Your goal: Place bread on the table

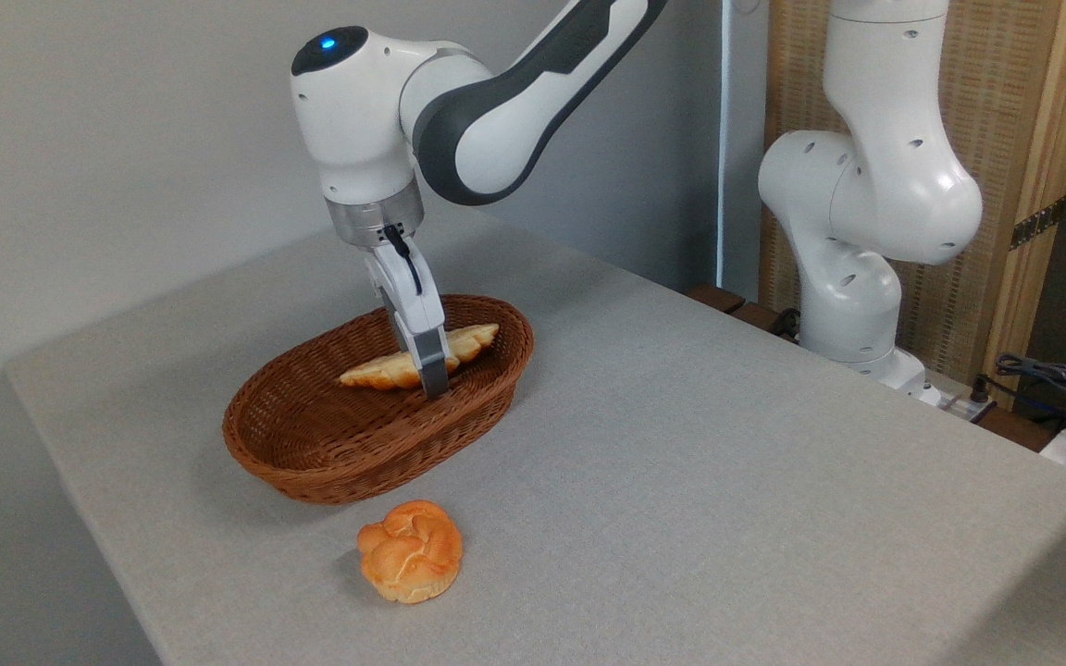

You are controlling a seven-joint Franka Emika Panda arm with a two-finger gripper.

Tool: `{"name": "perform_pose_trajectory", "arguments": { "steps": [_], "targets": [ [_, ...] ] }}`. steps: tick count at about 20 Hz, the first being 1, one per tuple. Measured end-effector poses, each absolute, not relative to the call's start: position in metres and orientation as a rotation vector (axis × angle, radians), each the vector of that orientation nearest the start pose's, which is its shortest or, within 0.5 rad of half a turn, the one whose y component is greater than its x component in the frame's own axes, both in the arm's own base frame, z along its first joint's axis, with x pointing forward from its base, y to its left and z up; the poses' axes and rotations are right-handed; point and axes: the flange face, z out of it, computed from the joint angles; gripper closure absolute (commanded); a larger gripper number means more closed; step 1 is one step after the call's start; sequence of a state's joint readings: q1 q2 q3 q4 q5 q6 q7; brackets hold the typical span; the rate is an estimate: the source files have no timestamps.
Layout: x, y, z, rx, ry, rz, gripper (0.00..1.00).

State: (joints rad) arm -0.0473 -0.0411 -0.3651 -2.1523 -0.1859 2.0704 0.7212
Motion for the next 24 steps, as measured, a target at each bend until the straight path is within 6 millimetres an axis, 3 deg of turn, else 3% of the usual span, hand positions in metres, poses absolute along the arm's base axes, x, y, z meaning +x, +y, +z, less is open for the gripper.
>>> {"name": "perform_pose_trajectory", "arguments": {
  "steps": [3, 14, 17, 24],
  "targets": [
    [0.476, -0.222, 0.414, -2.855, 1.641, 0.033, 0.64],
    [0.480, -0.222, 0.419, -2.855, 1.638, 0.012, 0.69],
    [0.489, -0.217, 0.434, -2.863, 1.620, -0.031, 0.72],
    [0.515, -0.177, 0.487, -2.926, 1.529, -0.032, 0.68]
  ]
}}
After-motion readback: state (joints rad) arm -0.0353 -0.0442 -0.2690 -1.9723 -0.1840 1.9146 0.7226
